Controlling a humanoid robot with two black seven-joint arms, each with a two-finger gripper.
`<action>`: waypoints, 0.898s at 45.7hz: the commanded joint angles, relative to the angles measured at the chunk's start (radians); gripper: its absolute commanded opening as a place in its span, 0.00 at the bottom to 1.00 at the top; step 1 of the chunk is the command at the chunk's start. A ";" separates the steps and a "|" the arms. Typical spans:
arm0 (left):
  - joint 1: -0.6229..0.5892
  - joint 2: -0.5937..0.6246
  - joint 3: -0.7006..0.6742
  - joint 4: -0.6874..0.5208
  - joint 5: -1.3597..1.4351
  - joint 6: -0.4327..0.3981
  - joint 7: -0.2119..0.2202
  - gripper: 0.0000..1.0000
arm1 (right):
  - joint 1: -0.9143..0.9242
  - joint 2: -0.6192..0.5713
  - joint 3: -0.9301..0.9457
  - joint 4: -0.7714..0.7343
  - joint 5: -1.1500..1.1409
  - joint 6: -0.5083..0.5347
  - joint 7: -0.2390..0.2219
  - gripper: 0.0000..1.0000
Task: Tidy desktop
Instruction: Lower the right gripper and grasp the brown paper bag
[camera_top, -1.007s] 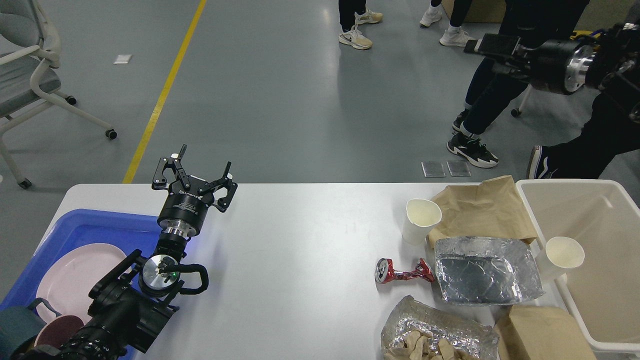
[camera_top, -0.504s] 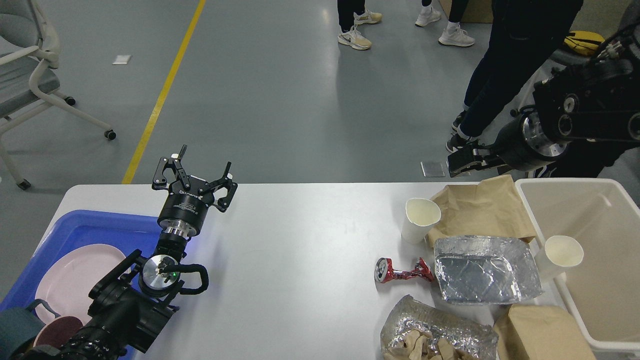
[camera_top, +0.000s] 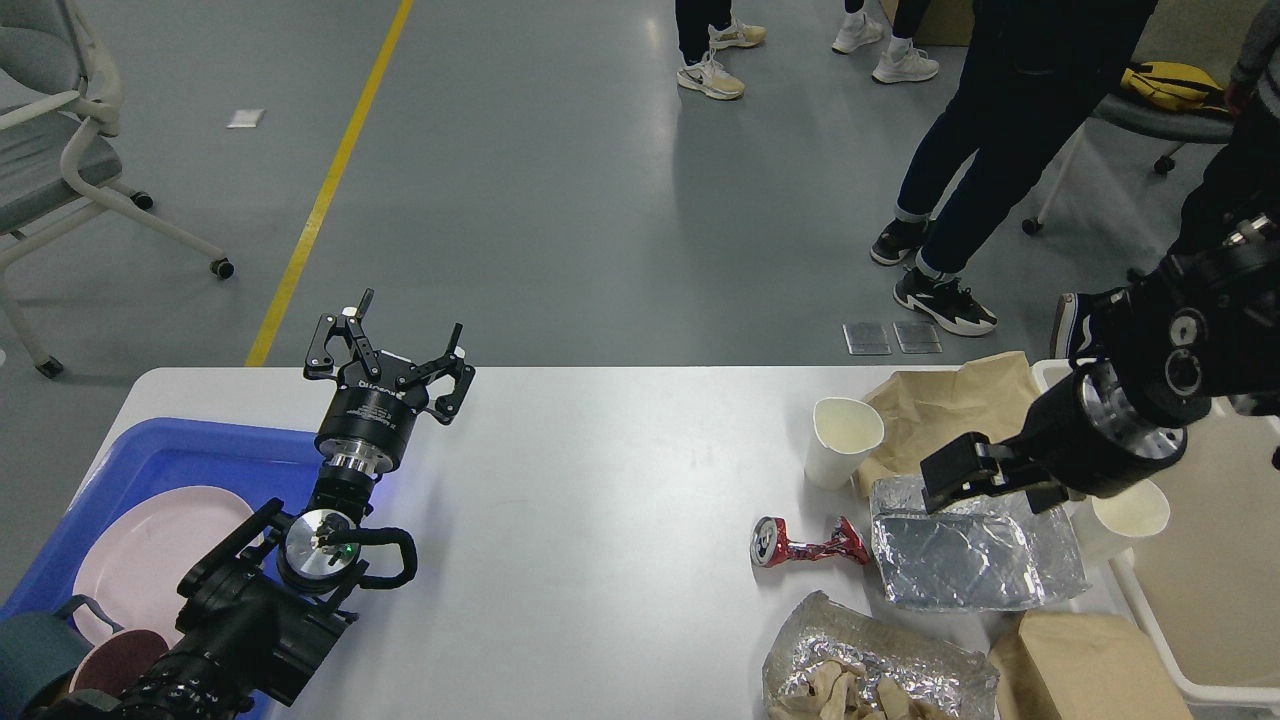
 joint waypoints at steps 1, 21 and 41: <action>0.000 0.000 0.000 0.000 0.000 0.000 0.000 0.97 | -0.122 -0.060 -0.004 0.000 -0.001 -0.067 0.001 1.00; 0.000 0.000 0.000 0.000 0.000 -0.002 0.000 0.97 | -0.534 -0.075 -0.065 -0.081 -0.038 -0.393 0.002 1.00; 0.000 0.000 0.000 0.000 0.000 -0.002 0.000 0.97 | -0.805 -0.071 -0.047 -0.156 -0.034 -0.614 0.013 1.00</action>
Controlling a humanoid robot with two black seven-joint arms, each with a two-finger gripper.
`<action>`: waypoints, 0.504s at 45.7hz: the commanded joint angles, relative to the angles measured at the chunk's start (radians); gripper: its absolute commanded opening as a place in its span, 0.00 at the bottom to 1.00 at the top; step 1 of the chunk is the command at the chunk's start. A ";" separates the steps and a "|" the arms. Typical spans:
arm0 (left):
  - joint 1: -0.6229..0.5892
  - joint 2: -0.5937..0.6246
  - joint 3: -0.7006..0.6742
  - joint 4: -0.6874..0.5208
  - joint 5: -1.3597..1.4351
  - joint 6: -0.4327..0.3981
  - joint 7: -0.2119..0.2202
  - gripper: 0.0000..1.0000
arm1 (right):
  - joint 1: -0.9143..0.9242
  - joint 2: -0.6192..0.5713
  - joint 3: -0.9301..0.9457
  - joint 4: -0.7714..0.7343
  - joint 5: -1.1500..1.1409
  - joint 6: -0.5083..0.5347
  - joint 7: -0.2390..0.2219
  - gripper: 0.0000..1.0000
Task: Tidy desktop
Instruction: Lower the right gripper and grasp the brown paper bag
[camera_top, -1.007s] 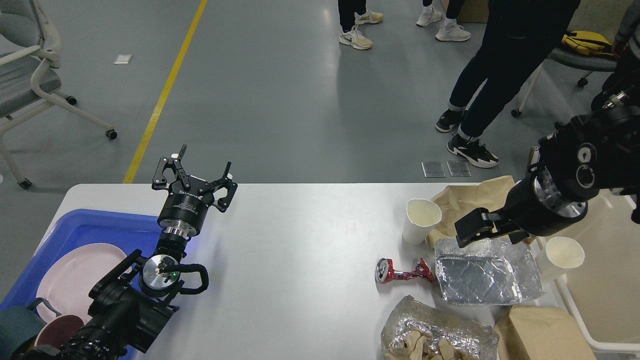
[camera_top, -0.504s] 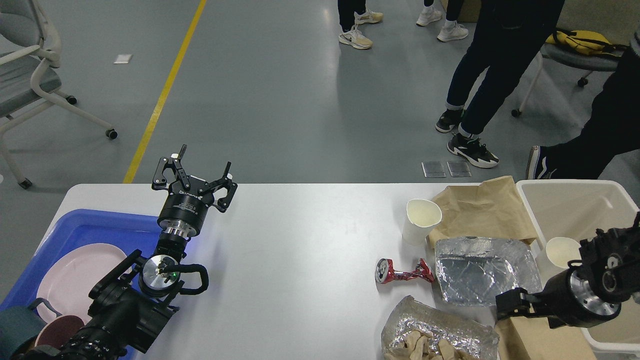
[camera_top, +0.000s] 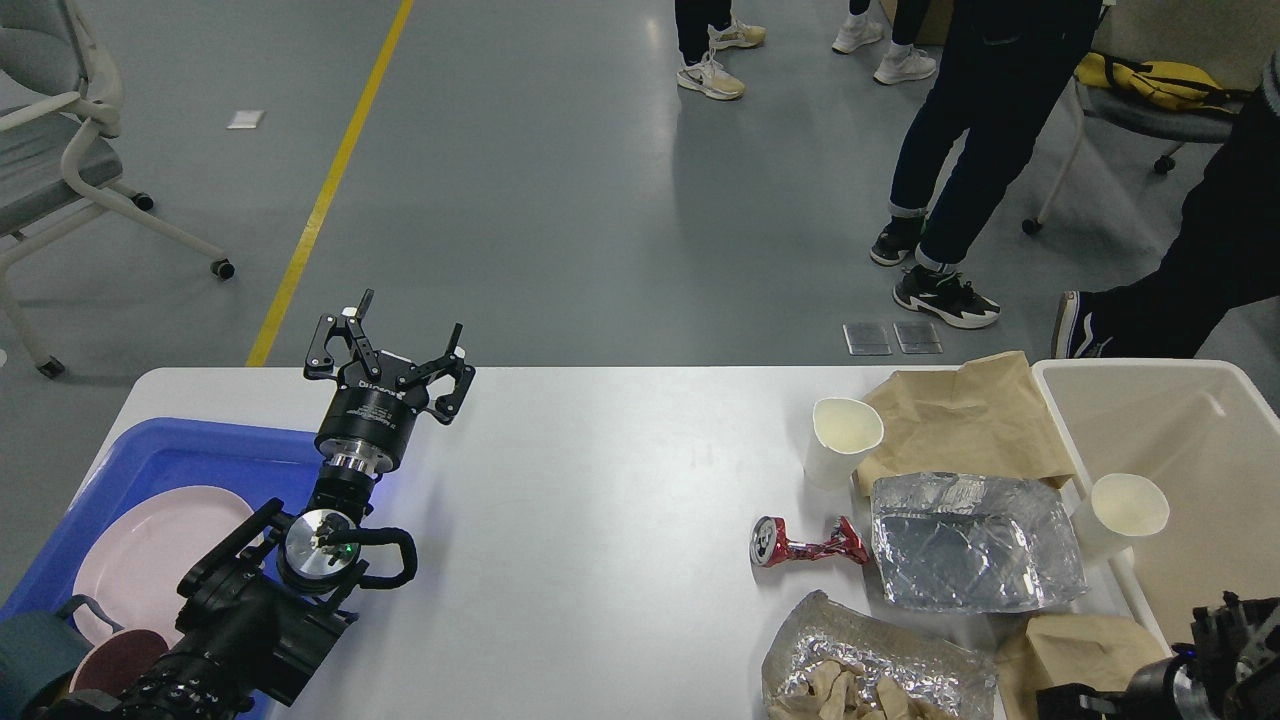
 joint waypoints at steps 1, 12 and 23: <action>0.000 0.000 0.000 0.000 0.000 0.000 0.000 0.97 | -0.074 0.008 0.003 -0.021 0.002 -0.072 0.009 1.00; 0.000 0.000 0.000 0.000 0.000 0.000 0.000 0.97 | -0.172 0.031 0.005 -0.068 0.008 -0.188 0.009 0.74; 0.000 0.000 0.000 0.000 0.000 0.000 0.000 0.97 | -0.198 0.034 0.005 -0.070 0.011 -0.259 0.009 0.00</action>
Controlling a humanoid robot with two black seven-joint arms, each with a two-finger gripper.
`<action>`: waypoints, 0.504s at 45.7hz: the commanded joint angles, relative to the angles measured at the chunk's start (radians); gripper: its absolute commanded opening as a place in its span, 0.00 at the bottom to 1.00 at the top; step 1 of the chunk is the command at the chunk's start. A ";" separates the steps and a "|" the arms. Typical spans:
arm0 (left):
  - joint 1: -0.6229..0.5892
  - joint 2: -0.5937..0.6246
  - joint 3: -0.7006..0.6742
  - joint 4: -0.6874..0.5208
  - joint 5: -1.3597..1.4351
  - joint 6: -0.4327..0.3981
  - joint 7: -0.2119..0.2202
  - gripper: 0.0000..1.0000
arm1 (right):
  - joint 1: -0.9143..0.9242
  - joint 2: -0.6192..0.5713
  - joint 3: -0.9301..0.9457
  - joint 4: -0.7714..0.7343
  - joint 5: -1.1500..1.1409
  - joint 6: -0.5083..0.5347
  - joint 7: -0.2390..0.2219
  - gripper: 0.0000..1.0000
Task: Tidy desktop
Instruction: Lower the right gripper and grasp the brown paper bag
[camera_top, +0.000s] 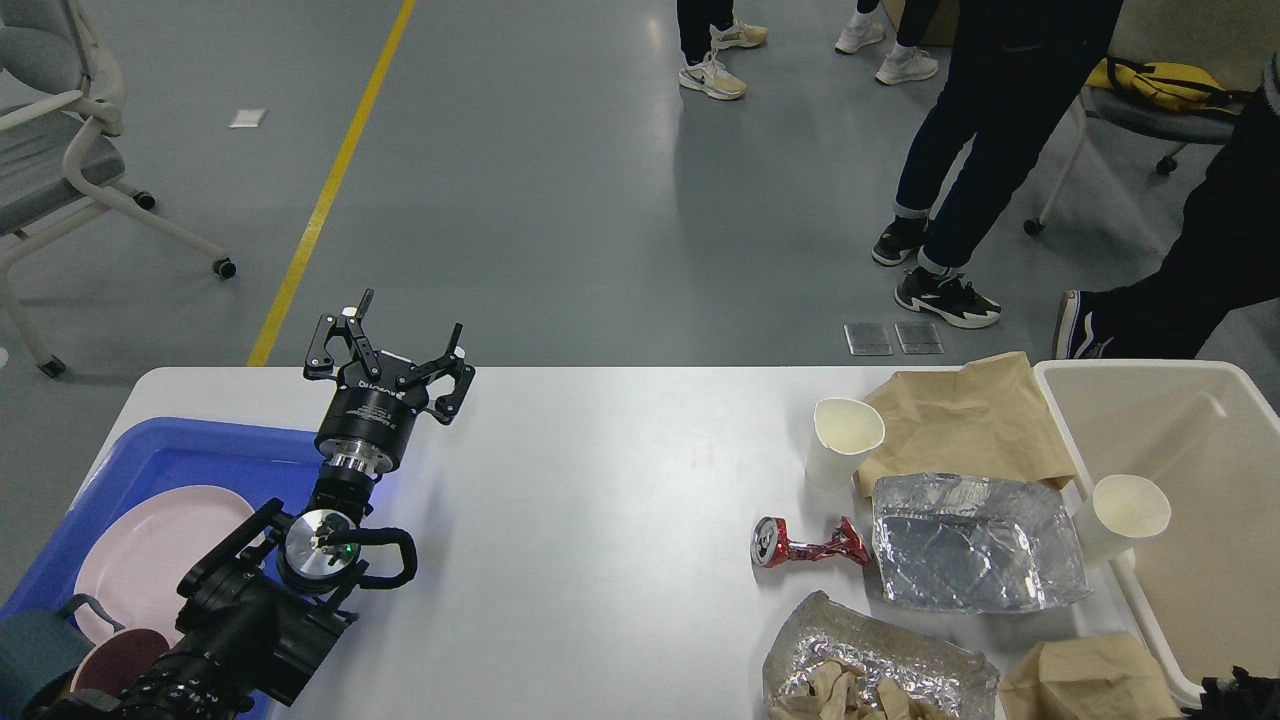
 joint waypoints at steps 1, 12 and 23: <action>0.000 0.000 0.000 0.000 0.000 0.000 0.000 0.97 | -0.005 -0.002 0.000 0.000 0.004 -0.032 0.000 0.00; 0.000 0.000 0.000 0.000 0.000 0.000 0.000 0.97 | -0.004 -0.016 -0.002 0.004 0.000 -0.035 0.002 0.00; 0.000 0.000 0.000 0.000 0.000 0.000 0.000 0.97 | 0.005 -0.048 -0.002 0.004 0.002 -0.037 0.002 0.00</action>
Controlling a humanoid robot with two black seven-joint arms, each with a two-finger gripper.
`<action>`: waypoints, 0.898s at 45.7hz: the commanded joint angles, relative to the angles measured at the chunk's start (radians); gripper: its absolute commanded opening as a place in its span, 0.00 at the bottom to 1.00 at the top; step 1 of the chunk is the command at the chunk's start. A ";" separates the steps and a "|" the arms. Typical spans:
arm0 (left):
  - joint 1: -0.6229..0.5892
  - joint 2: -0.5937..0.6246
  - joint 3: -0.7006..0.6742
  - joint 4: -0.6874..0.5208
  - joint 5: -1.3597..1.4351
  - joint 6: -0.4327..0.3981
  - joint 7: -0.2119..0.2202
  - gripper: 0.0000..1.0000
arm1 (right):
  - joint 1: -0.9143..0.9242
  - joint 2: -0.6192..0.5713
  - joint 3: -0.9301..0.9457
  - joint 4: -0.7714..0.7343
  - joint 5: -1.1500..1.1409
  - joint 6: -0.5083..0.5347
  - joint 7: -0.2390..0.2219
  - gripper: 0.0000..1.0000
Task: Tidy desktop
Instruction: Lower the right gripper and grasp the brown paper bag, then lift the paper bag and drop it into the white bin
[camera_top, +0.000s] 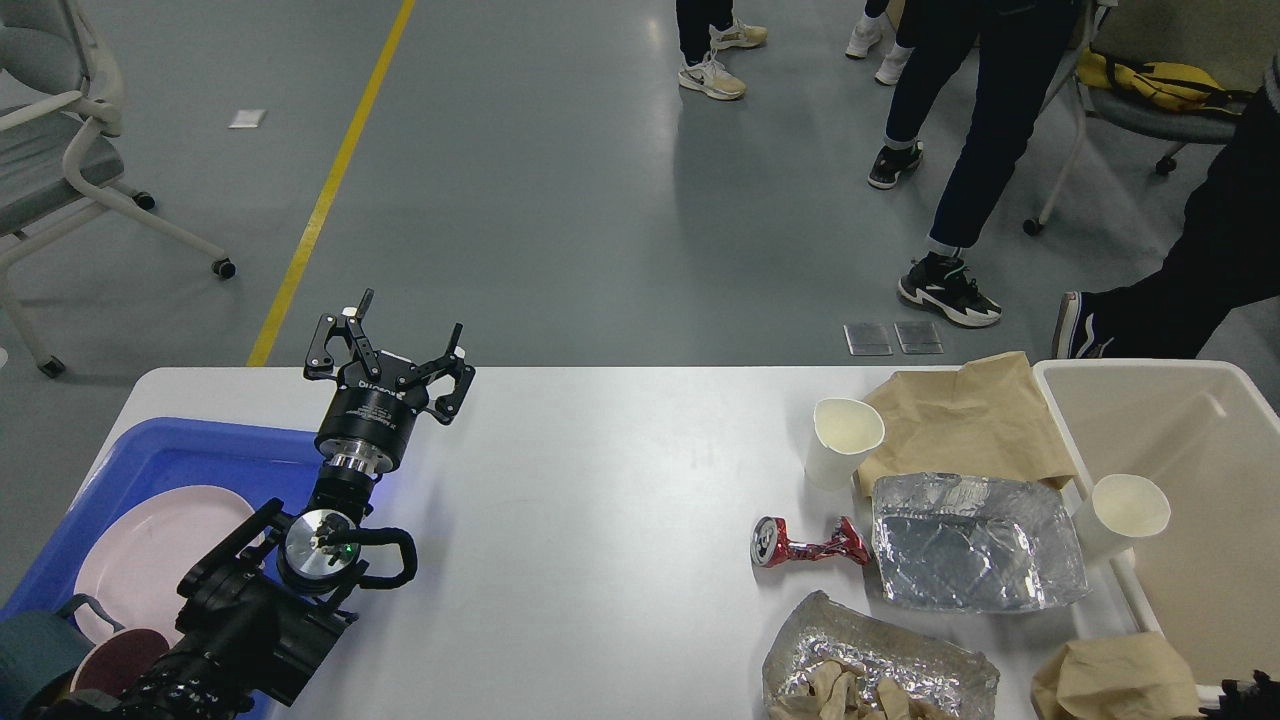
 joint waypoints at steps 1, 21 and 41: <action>0.000 0.000 0.000 0.000 0.000 0.000 0.000 0.97 | 0.009 -0.032 0.001 0.000 0.001 -0.002 0.000 0.00; 0.000 0.000 0.000 0.000 0.000 0.000 0.000 0.97 | 0.308 -0.127 -0.126 0.034 -0.011 0.024 0.015 0.00; 0.000 0.000 0.000 0.000 0.000 0.000 0.000 0.97 | 0.943 -0.116 -0.345 0.115 -0.170 0.440 0.230 0.00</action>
